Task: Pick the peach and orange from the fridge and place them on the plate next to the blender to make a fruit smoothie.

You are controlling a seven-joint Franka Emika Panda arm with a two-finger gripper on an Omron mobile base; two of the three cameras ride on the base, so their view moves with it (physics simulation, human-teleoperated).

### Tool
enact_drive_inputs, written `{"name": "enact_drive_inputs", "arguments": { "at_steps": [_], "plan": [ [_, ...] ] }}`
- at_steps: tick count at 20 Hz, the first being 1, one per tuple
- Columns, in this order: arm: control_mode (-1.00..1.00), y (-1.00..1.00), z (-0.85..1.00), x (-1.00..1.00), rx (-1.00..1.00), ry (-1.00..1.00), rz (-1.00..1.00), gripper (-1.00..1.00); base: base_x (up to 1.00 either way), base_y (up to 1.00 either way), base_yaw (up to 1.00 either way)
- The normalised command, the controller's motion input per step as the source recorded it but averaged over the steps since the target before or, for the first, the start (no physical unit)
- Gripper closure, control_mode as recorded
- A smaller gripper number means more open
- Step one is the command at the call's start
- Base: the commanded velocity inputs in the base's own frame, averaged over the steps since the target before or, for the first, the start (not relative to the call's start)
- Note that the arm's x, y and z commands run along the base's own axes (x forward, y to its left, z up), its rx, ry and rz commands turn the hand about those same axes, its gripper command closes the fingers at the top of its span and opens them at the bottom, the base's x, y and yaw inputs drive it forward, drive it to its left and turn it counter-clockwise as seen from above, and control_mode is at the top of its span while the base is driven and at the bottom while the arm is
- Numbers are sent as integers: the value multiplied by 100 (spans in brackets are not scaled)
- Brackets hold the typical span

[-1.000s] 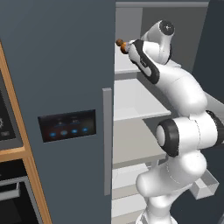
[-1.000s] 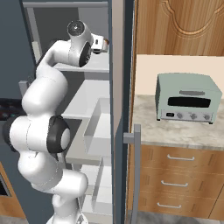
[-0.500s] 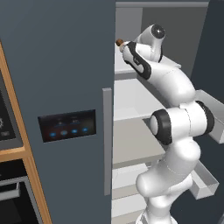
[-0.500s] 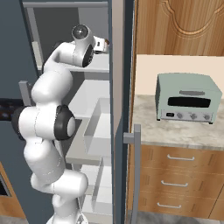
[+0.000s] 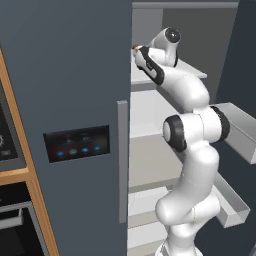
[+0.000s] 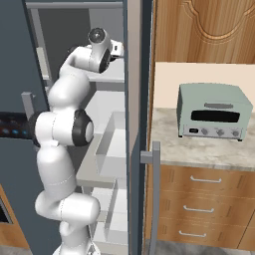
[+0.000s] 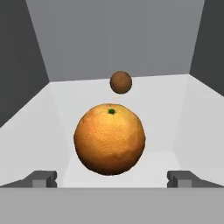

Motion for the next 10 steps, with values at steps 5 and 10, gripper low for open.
{"name": "enact_drive_inputs", "arguments": {
  "at_steps": [5, 10],
  "plan": [
    [-100, 0, 0, 55, 0, 2, 0, -100, 0, 0, 0],
    [-100, 0, -2, 34, 0, 3, 0, -100, 0, 0, 0]
  ]
}}
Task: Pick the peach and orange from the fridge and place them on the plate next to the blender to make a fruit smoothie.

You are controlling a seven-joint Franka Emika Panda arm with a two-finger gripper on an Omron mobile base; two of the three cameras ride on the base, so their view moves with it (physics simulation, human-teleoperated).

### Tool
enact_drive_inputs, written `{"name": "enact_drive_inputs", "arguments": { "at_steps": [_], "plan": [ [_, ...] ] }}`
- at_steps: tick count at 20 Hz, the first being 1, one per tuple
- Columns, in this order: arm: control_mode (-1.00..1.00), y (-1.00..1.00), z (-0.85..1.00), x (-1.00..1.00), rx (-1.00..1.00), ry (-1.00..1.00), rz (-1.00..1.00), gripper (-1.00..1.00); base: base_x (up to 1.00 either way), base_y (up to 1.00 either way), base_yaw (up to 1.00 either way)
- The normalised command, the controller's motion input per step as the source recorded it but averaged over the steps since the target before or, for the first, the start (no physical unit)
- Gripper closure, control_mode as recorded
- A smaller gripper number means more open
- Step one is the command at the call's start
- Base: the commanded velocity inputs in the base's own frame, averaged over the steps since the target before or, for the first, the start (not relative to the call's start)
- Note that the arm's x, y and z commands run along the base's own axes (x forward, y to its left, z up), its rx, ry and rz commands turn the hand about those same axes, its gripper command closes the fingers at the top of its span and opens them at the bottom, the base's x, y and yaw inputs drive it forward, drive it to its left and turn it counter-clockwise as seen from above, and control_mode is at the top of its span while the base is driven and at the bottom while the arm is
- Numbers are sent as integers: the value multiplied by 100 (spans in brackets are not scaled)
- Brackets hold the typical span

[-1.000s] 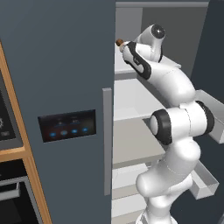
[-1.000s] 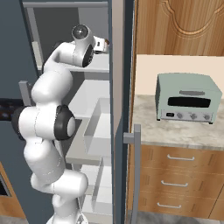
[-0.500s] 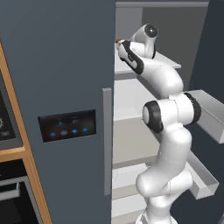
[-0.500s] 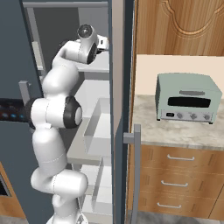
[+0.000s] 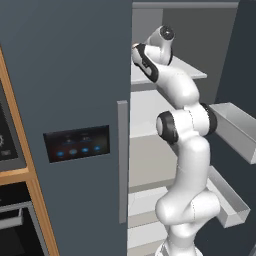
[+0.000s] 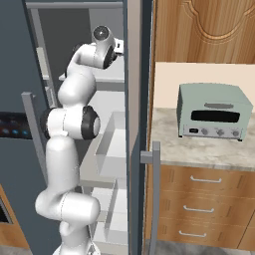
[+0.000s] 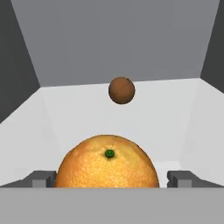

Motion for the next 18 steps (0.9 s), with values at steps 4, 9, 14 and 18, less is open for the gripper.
{"name": "enact_drive_inputs", "arguments": {
  "at_steps": [4, 9, 14, 18],
  "plan": [
    [-100, 8, -32, 0, 0, 2, 0, 100, 0, 0, 0],
    [-100, 0, -16, 3, 0, -3, 0, 100, 0, 0, 0],
    [-100, 0, 5, -93, 0, -24, 0, 100, 0, 0, 0],
    [-100, 0, 27, -100, 0, -49, -1, 100, 0, 0, 0]
  ]
}}
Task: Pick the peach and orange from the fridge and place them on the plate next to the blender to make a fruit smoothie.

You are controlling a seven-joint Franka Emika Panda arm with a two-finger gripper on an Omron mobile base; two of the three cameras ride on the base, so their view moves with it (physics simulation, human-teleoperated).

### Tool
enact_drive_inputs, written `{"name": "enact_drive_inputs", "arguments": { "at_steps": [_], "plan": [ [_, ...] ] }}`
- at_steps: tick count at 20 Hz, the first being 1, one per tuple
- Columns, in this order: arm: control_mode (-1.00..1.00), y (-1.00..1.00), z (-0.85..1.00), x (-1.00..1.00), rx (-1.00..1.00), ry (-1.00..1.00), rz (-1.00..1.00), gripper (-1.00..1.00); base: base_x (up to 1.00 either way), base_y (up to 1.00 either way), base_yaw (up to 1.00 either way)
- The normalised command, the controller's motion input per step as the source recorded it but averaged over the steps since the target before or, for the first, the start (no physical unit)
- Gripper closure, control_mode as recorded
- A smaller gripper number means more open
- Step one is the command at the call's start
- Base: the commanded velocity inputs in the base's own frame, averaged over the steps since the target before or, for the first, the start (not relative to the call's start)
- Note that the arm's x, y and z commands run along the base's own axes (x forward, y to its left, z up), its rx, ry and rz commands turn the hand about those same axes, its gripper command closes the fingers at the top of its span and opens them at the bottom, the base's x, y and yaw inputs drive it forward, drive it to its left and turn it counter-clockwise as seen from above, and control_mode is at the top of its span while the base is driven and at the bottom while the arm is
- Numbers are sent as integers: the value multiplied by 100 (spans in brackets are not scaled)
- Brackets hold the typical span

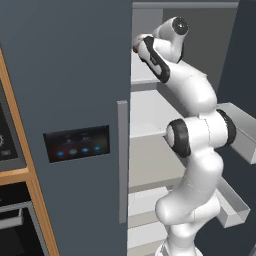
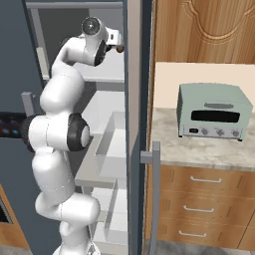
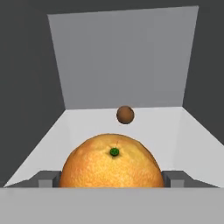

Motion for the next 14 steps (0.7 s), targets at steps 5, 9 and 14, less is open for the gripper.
{"name": "enact_drive_inputs", "arguments": {
  "at_steps": [5, 9, 14],
  "plan": [
    [-100, -4, 38, -100, 0, -38, 0, 100, 0, 0, 0],
    [-100, -16, 56, -100, 1, -3, 0, 100, 0, 0, 0],
    [-100, -25, 30, -100, 0, 7, 0, 100, 0, 0, 0]
  ]
}}
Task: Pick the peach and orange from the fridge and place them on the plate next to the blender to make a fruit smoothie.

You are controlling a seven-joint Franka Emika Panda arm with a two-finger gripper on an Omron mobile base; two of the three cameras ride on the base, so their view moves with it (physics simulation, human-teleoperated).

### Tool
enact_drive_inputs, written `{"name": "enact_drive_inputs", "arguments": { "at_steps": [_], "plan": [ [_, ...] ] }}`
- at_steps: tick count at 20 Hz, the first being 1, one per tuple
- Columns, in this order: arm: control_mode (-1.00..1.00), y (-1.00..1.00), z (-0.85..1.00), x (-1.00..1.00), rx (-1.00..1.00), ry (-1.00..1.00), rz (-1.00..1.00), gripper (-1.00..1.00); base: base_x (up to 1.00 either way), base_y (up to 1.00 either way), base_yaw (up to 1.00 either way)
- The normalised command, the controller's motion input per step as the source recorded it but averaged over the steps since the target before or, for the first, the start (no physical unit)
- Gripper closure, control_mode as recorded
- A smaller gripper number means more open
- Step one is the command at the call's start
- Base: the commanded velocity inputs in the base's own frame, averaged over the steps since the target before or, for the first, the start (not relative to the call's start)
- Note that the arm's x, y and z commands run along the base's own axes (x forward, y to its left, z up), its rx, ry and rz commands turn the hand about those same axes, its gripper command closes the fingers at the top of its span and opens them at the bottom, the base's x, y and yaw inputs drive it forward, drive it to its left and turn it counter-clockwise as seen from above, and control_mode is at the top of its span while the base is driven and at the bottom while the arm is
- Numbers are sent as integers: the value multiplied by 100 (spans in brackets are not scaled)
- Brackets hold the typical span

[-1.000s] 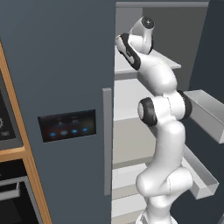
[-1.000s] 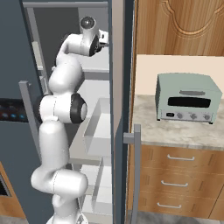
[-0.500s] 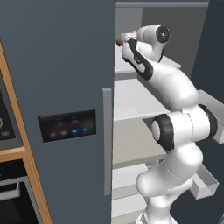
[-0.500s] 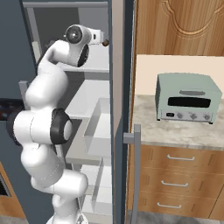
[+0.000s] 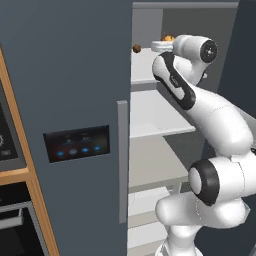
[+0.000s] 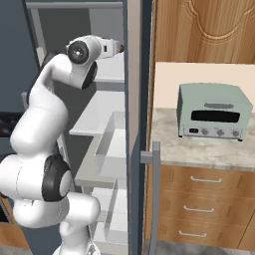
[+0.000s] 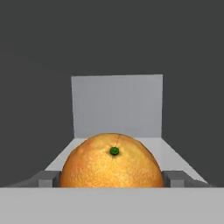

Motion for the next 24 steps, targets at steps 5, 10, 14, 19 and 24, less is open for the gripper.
{"name": "enact_drive_inputs", "arguments": {
  "at_steps": [5, 10, 14, 19, 24],
  "plan": [
    [-100, -2, -25, -100, -2, 27, 0, 100, 0, 0, 0],
    [-100, 18, -73, -100, -5, 37, 0, 100, 0, 0, 0],
    [-100, 39, -100, -100, -8, 49, 0, 100, 0, 0, 0],
    [-100, 17, -70, -89, -7, -2, 3, 100, 0, 0, 0],
    [-100, 0, -1, -14, -1, -2, 0, 100, 0, 0, 0]
  ]
}}
